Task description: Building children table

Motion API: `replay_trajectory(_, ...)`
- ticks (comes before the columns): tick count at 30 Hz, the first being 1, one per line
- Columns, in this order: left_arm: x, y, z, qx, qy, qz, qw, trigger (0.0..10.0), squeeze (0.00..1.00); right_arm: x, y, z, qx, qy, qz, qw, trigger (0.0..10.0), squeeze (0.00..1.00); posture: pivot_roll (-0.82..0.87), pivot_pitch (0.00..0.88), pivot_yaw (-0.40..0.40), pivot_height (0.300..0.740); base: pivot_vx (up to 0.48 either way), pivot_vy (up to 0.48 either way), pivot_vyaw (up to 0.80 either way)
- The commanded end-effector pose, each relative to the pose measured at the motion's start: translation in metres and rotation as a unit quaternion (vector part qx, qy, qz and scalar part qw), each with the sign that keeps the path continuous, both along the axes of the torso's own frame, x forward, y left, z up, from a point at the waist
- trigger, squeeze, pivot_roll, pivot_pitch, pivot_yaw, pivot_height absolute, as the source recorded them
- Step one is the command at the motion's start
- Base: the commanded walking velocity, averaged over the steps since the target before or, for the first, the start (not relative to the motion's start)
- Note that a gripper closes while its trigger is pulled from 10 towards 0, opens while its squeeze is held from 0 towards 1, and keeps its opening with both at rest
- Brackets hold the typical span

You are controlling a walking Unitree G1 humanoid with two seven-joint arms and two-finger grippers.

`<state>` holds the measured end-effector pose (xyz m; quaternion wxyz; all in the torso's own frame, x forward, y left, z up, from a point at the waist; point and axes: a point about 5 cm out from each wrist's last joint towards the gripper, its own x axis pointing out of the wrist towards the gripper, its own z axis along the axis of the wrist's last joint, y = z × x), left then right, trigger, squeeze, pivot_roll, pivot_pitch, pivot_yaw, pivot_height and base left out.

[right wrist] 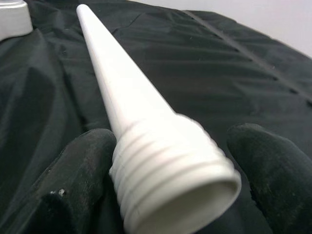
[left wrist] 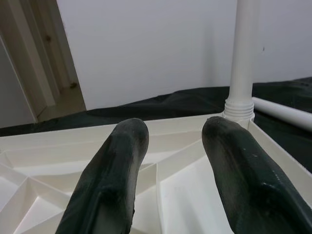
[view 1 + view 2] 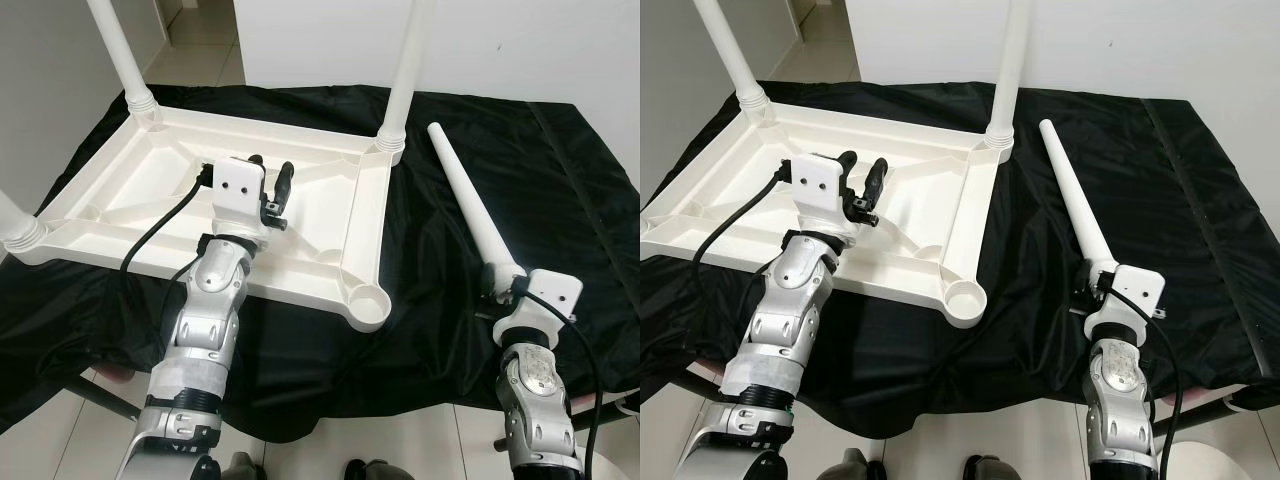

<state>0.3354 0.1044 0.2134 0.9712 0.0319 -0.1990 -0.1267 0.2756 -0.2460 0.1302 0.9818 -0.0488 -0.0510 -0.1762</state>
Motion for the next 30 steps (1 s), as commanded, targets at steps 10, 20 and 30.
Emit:
replay_trajectory(10, 0.002, 0.009, -0.004, 0.009, 0.007, 0.034, 0.999, 10.0, 0.00, 0.019, -0.018, -0.003, 0.024, 0.032, 0.080, 0.996, 10.0, 0.00, -0.04, 0.114, 0.022, 0.740, 0.000, 0.000, 0.00)
replay_trajectory(20, -0.002, 0.010, -0.004, 0.025, 0.004, 0.041, 0.999, 10.0, 0.00, 0.026, -0.004, -0.019, 0.051, 0.077, 0.184, 0.979, 10.0, 0.00, -0.02, 0.132, 0.014, 0.740, 0.000, 0.000, 0.00)
replay_trajectory(30, 0.003, 0.013, -0.003, 0.055, 0.007, 0.050, 0.997, 10.0, 0.00, 0.032, -0.006, -0.028, 0.133, 0.082, 0.202, 0.967, 0.0, 0.00, -0.02, 0.112, 0.033, 0.740, 0.000, 0.000, 0.00)
